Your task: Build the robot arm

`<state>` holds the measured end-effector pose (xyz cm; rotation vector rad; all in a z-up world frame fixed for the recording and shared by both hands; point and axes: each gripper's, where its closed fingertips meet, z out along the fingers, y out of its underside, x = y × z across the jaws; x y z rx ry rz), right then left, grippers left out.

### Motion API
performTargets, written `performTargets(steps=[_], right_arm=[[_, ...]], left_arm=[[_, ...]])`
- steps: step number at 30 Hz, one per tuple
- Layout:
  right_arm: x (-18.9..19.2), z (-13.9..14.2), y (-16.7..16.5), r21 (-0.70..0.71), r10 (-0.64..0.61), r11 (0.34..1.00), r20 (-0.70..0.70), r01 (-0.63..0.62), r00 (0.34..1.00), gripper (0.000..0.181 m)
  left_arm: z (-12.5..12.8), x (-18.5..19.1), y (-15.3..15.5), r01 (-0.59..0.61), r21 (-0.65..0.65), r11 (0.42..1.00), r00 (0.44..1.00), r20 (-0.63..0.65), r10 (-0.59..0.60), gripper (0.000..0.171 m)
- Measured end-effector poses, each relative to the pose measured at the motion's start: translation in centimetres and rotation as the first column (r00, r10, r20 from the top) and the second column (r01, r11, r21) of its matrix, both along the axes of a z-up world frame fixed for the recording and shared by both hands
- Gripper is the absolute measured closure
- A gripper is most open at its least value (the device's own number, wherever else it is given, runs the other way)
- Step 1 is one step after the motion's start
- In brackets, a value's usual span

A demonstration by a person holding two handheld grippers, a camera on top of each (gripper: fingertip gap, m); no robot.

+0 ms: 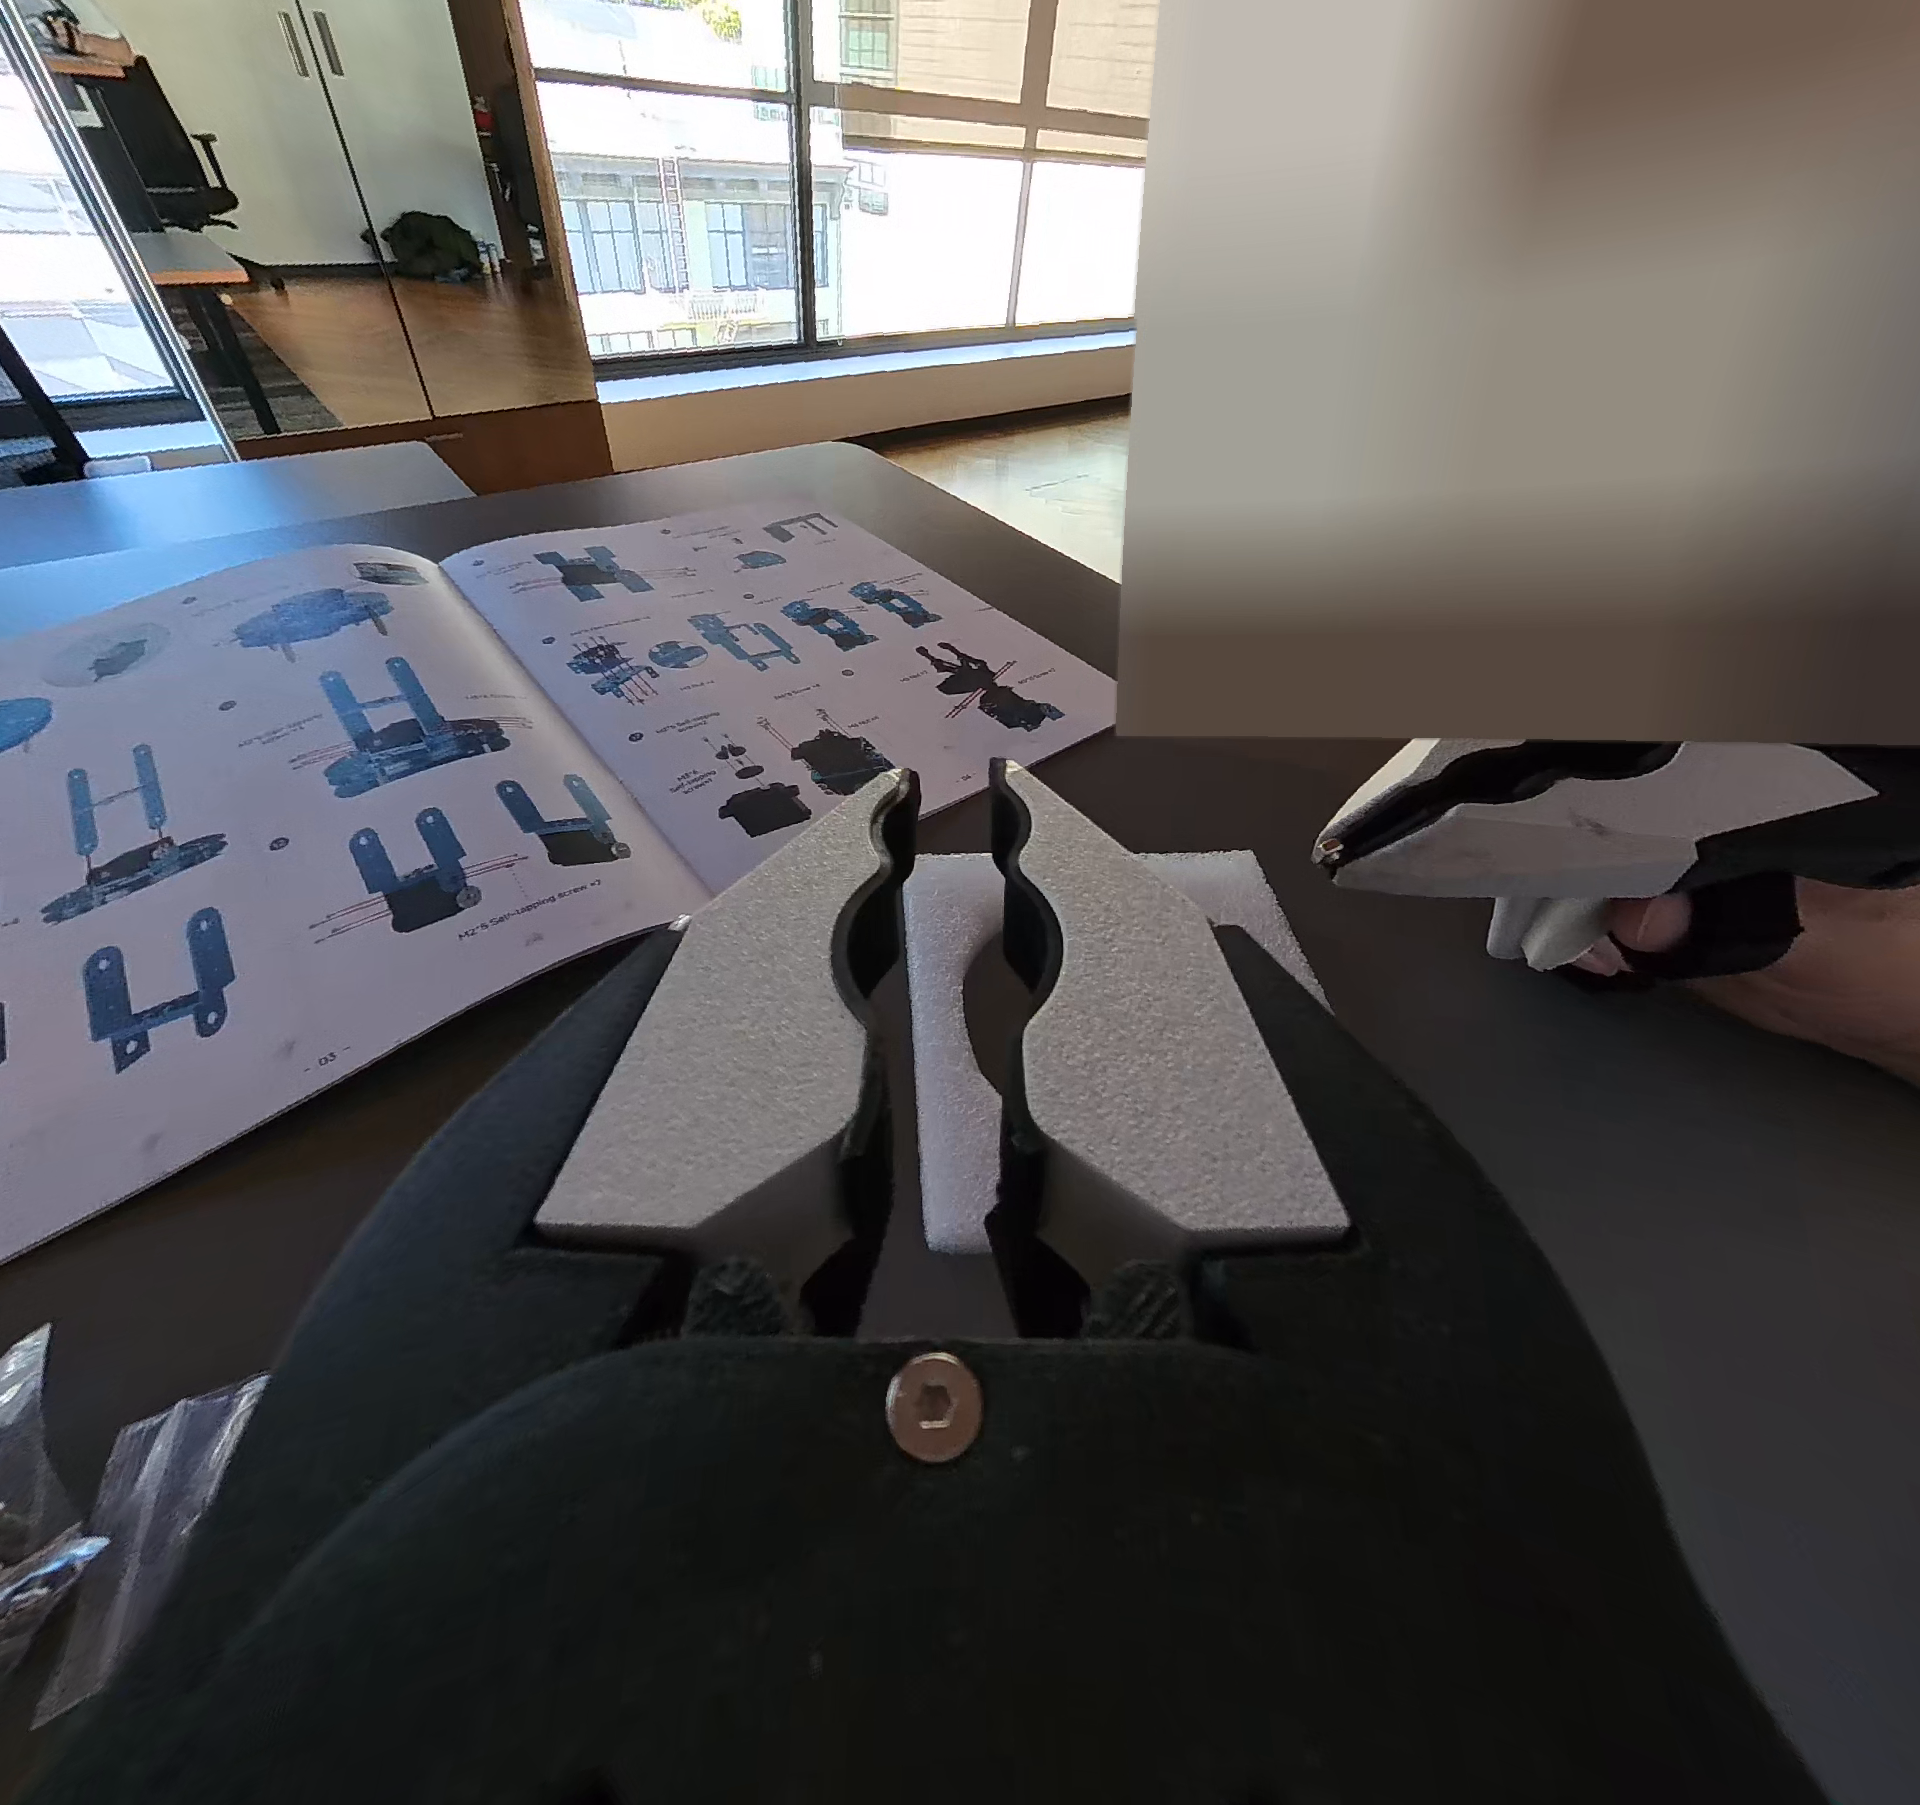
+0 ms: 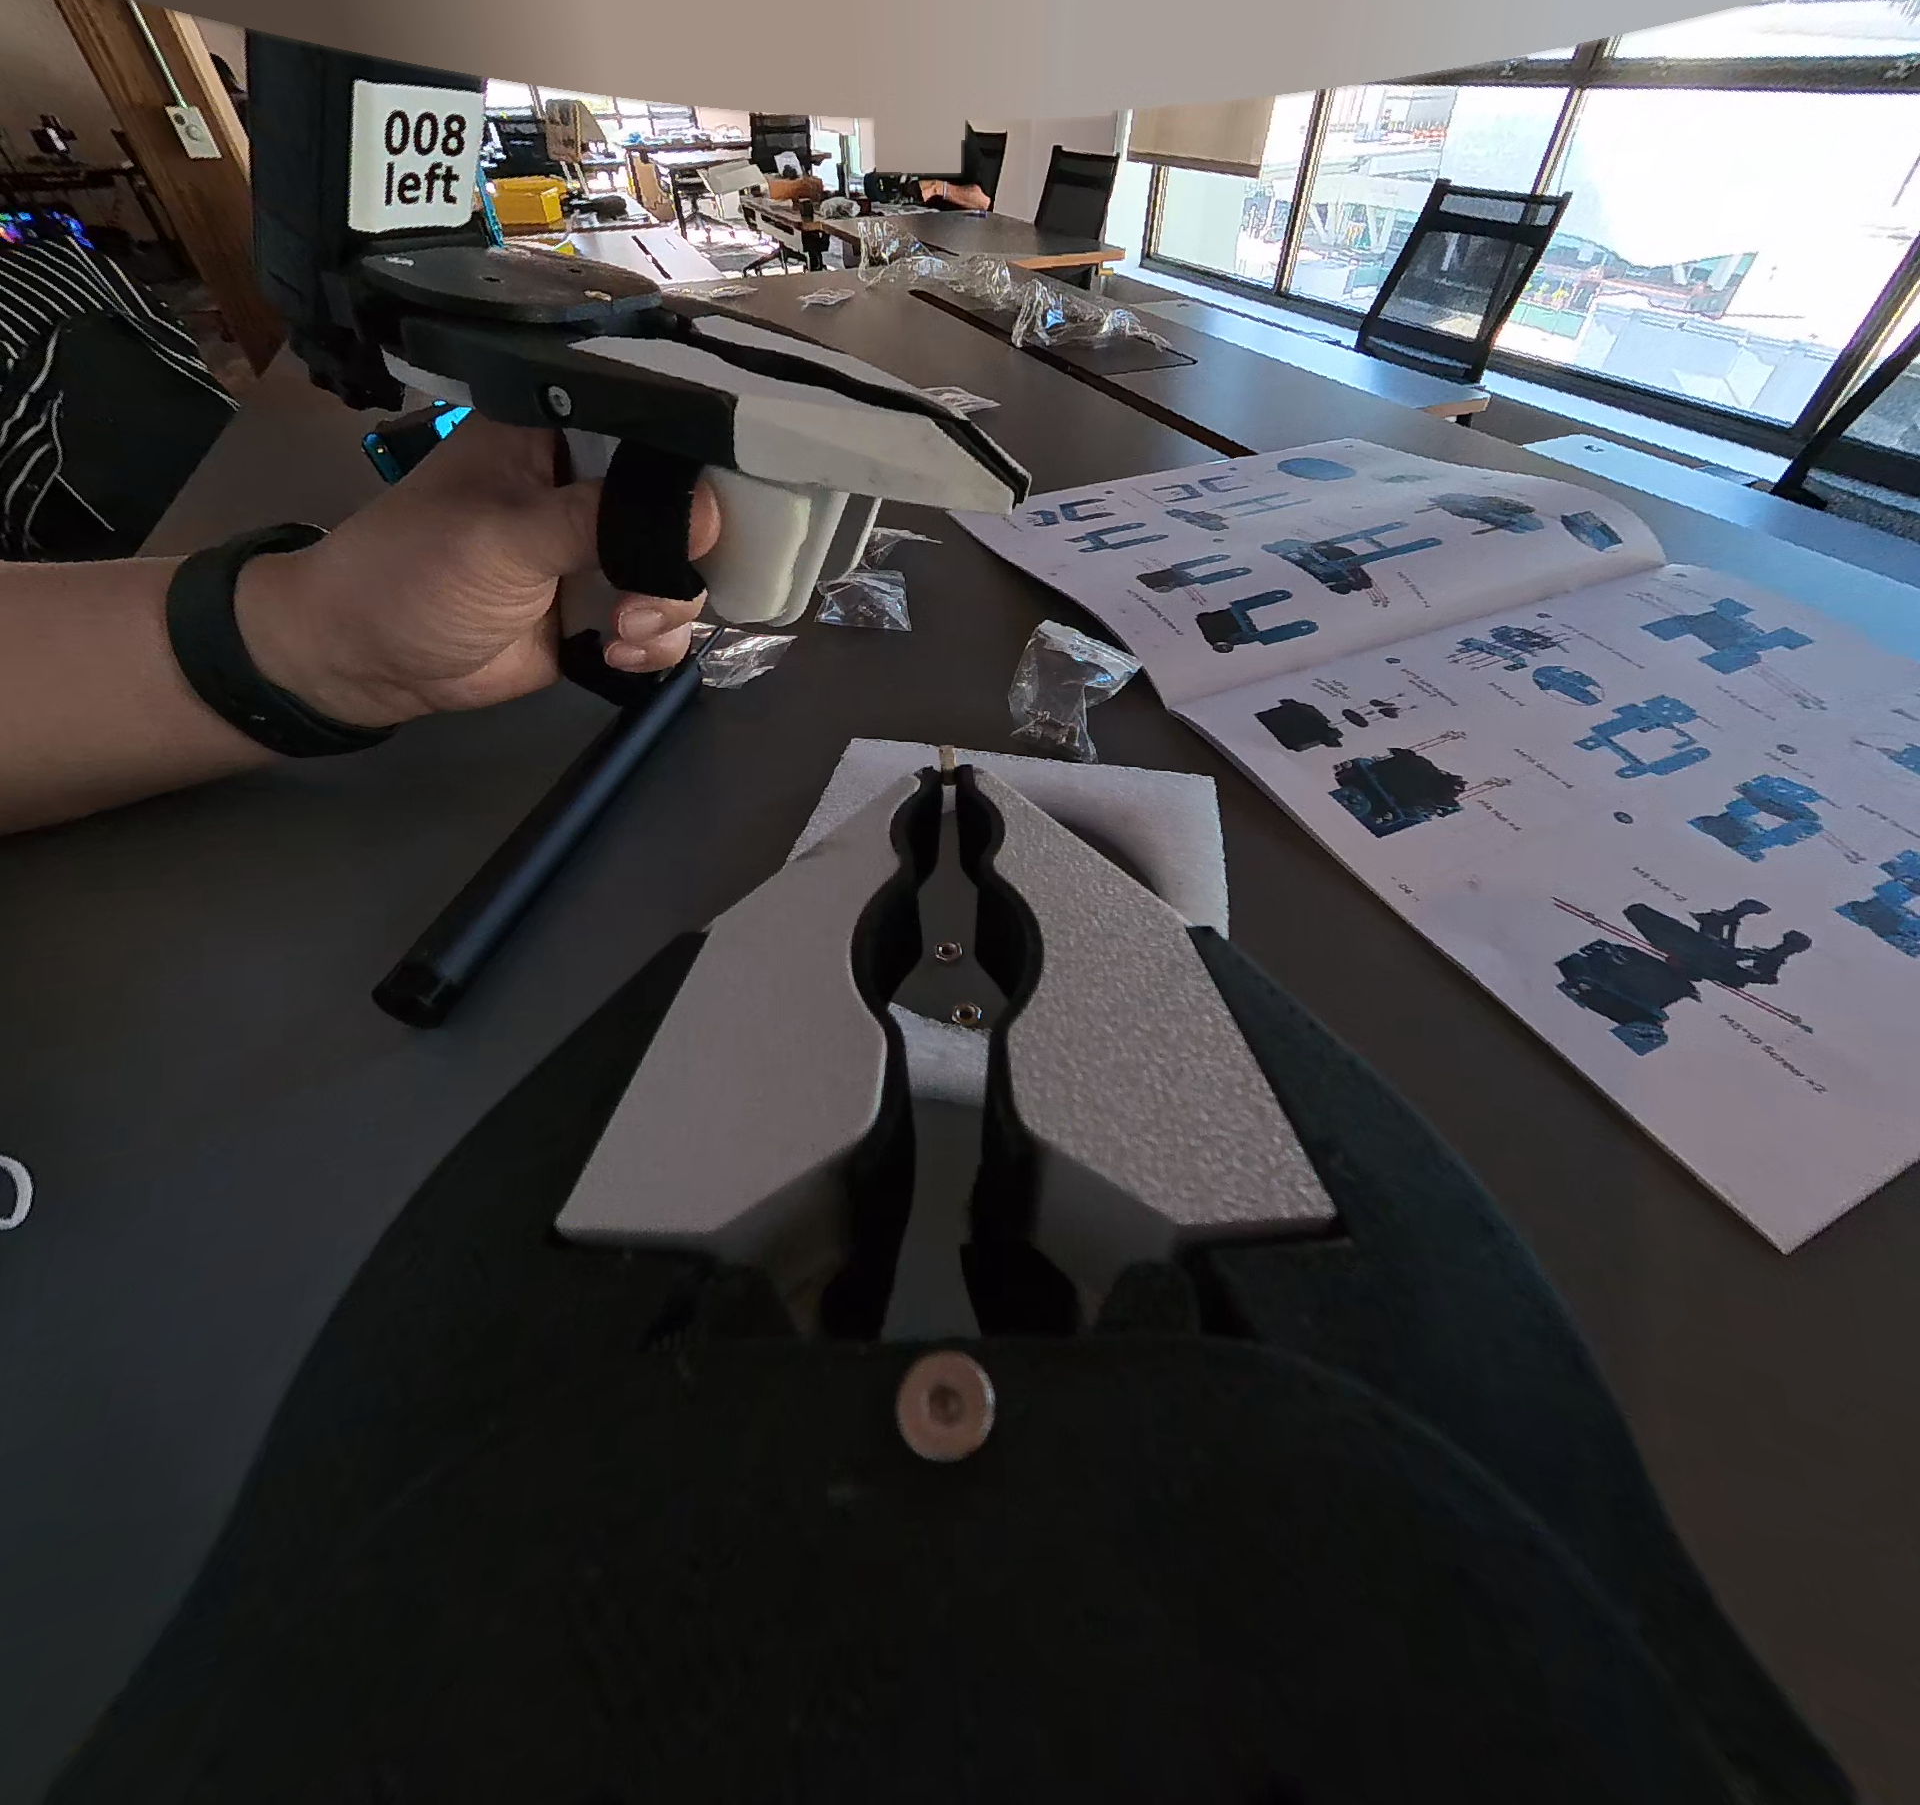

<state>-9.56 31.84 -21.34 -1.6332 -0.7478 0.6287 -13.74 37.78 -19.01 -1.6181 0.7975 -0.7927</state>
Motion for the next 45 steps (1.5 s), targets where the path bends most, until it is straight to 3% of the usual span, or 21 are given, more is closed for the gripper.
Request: performTargets(steps=[45], right_arm=[[-0.07, -0.04, 0.11, 0.005, -0.001, 1.000, 0.005, 0.001, 1.000, 0.179]], left_arm=[[0.41, -0.48, 0.40, -0.008, -0.035, 0.999, 0.998, 0.069, 0.011, 0.160]])
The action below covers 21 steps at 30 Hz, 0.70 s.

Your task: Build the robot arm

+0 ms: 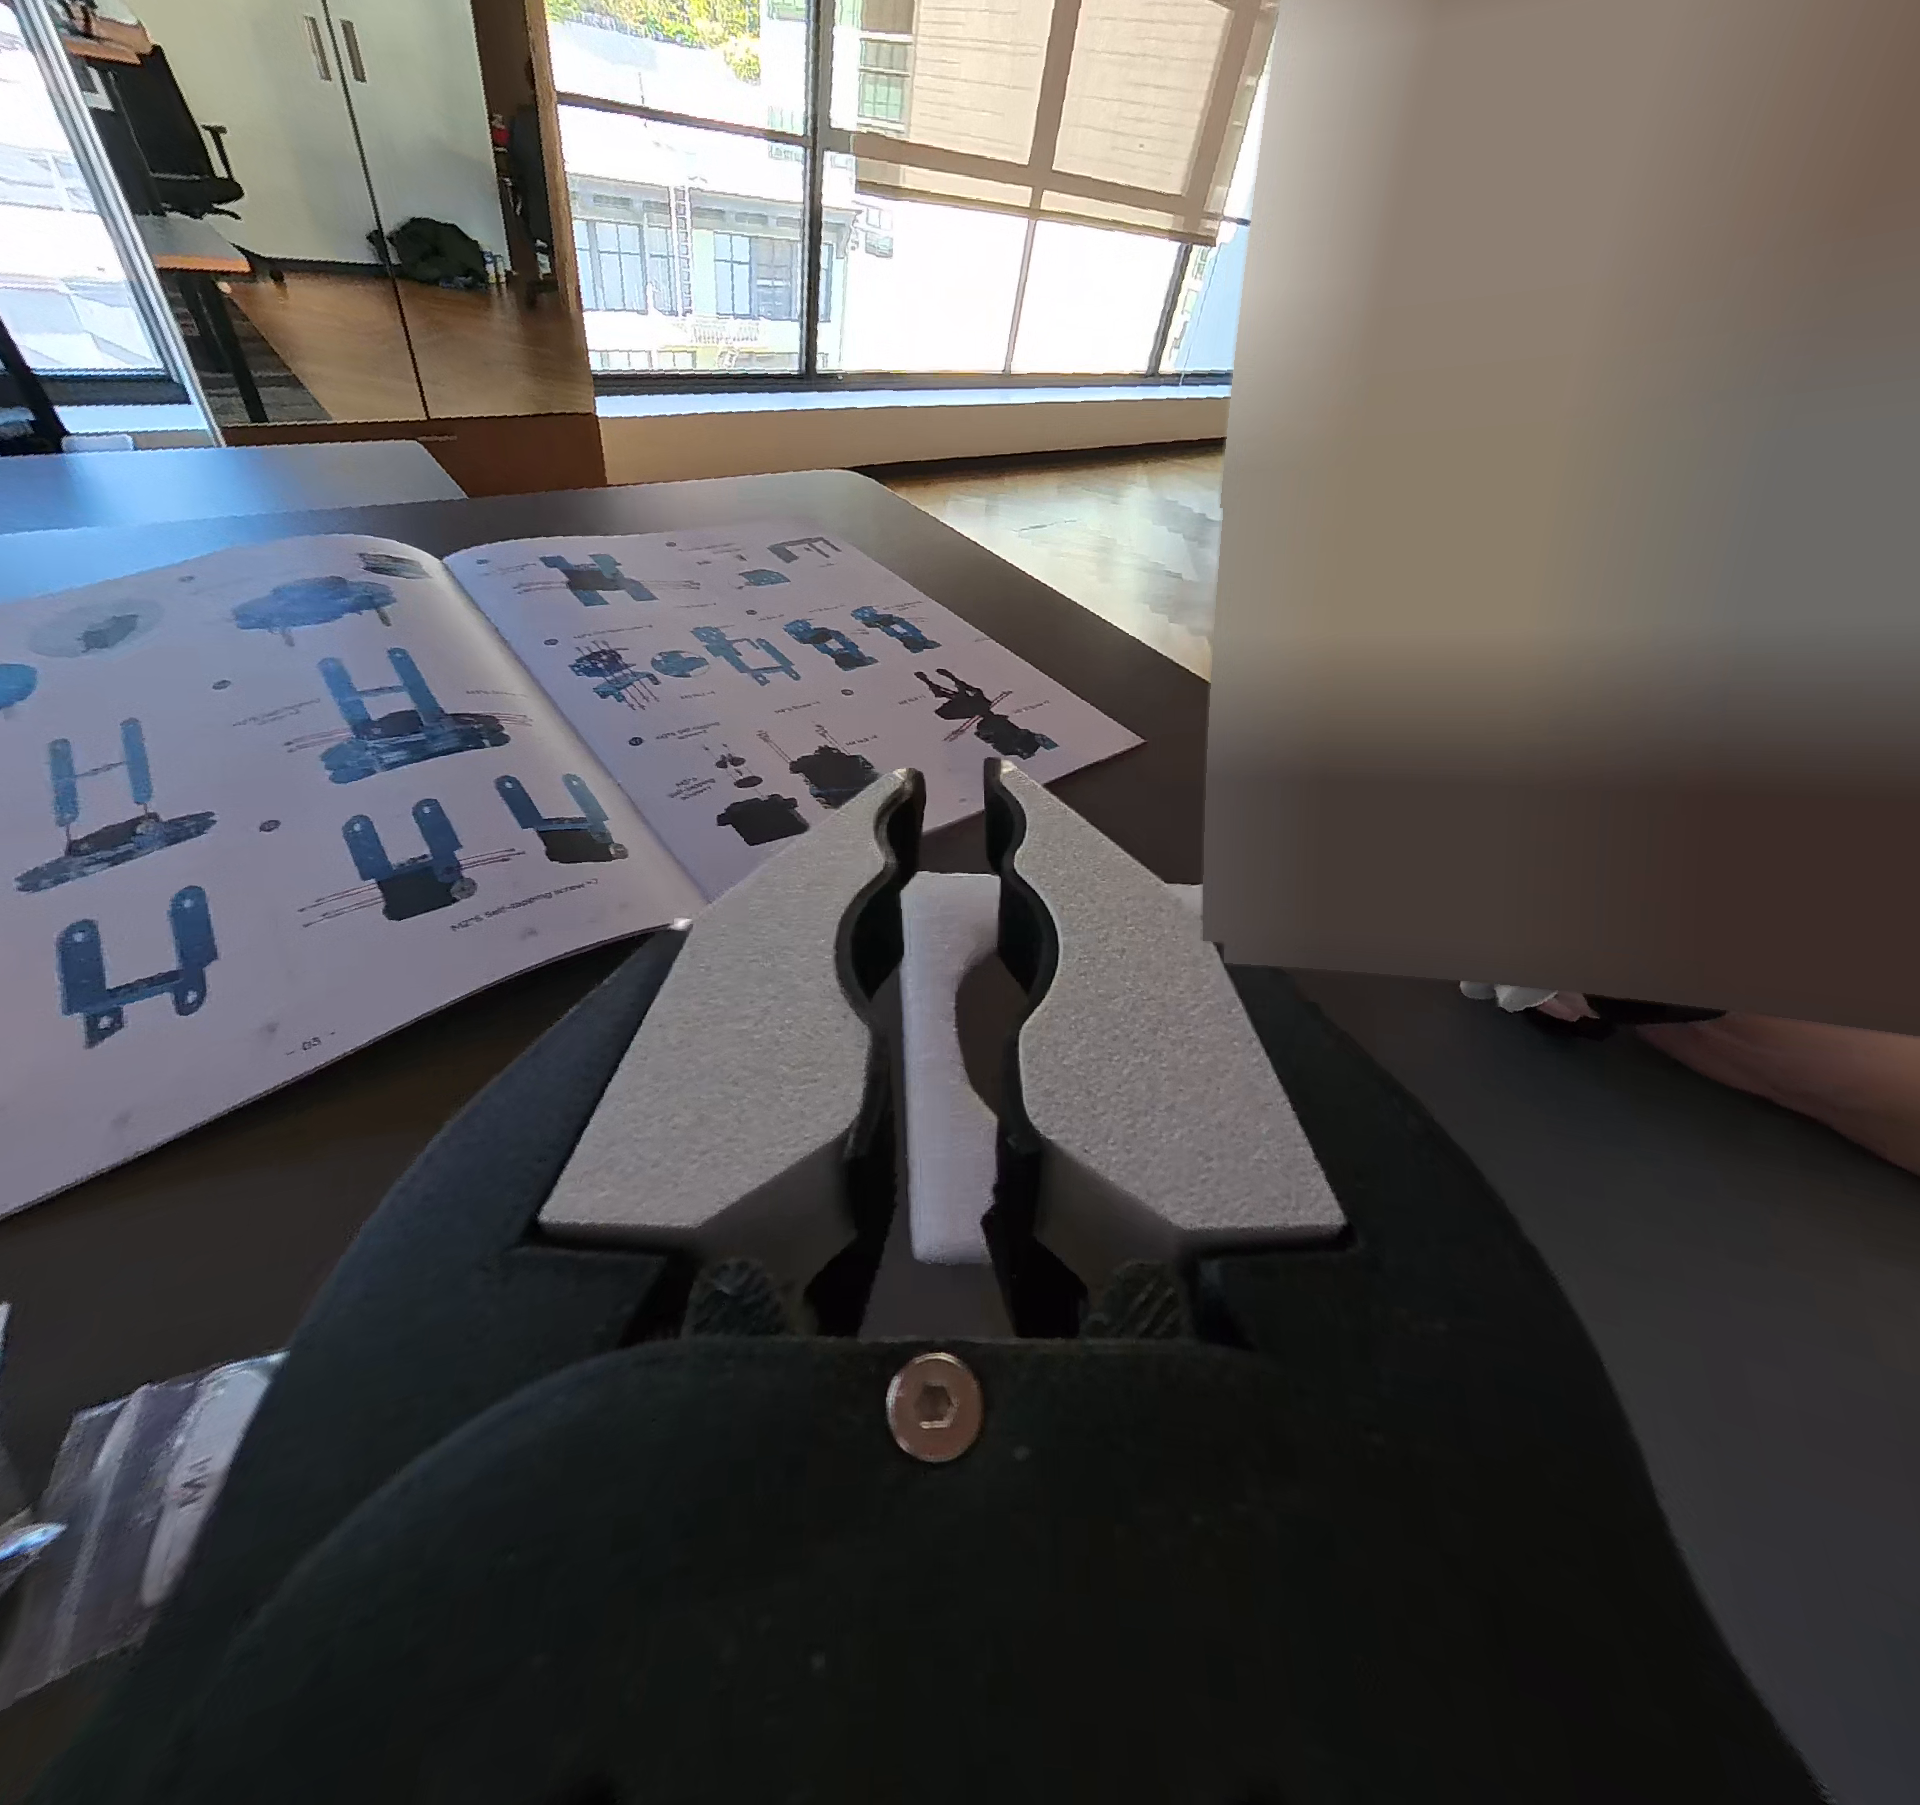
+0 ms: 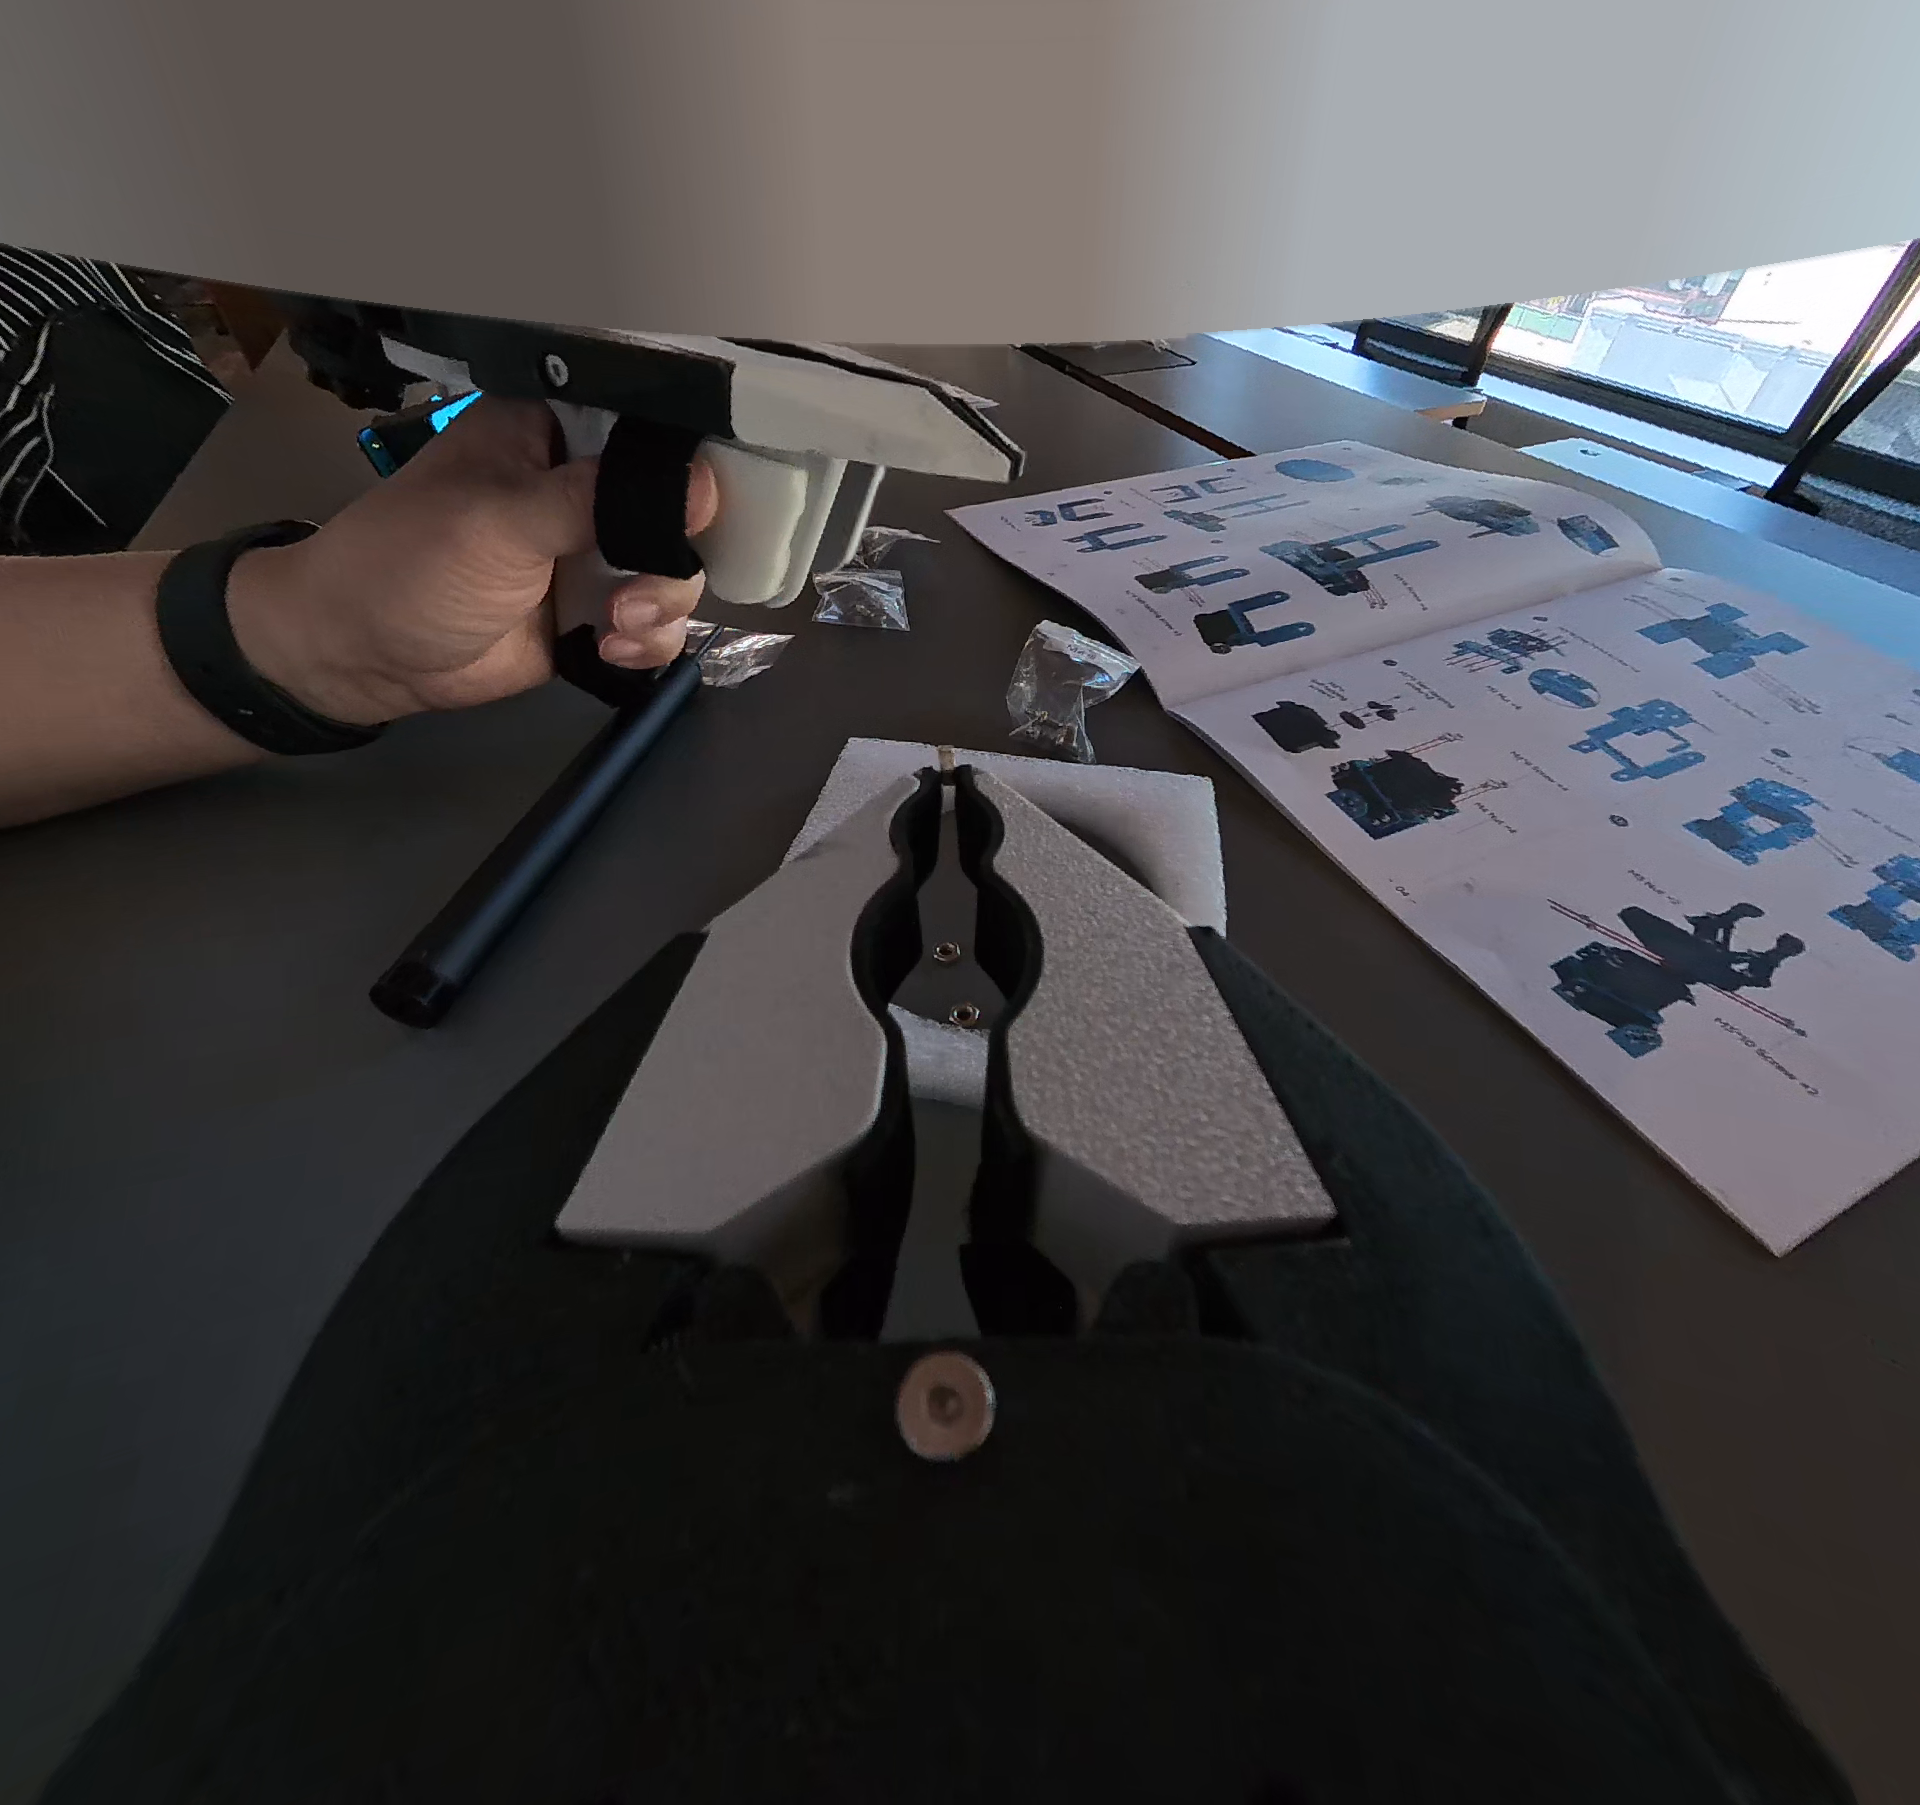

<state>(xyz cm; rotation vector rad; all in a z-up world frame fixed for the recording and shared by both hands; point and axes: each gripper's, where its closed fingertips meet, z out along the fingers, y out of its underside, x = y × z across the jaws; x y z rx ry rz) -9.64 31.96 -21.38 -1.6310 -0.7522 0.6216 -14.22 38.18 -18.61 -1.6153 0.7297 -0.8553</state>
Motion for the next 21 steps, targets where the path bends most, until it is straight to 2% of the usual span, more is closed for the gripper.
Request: performTargets(steps=[5, 10, 15, 17, 21], right_arm=[[0.0, 0.1, 0.1, 0.019, -0.006, 1.000, 0.013, 0.006, 1.000, 0.179], [0.6, 0.4, 0.6, 0.020, -0.040, 0.999, -0.019, 0.041, 0.999, 0.179], [1.7, 0.7, 1.3, 0.011, -0.093, 0.995, -0.065, 0.094, 0.994, 0.179], [1.9, 0.8, 1.4, 0.017, -0.104, 0.994, -0.062, 0.106, 0.993, 0.179], [2.1, 0.8, 1.7, 0.023, -0.123, 0.992, -0.062, 0.125, 0.991, 0.179]], left_arm=[[0.2, 0.3, -0.4, 0.016, -0.016, 1.000, 1.000, 0.026, -0.016, 0.161], [1.6, 1.5, -2.6, 0.101, -0.117, 0.988, 0.974, 0.214, -0.074, 0.163], [2.7, 3.8, -6.9, 0.223, -0.167, 0.960, 0.915, 0.376, -0.147, 0.165], [2.5, 5.0, -8.6, 0.278, -0.161, 0.947, 0.909, 0.364, -0.205, 0.165], [2.6, 6.0, -10.6, 0.305, -0.099, 0.947, 0.909, 0.328, -0.258, 0.167]])
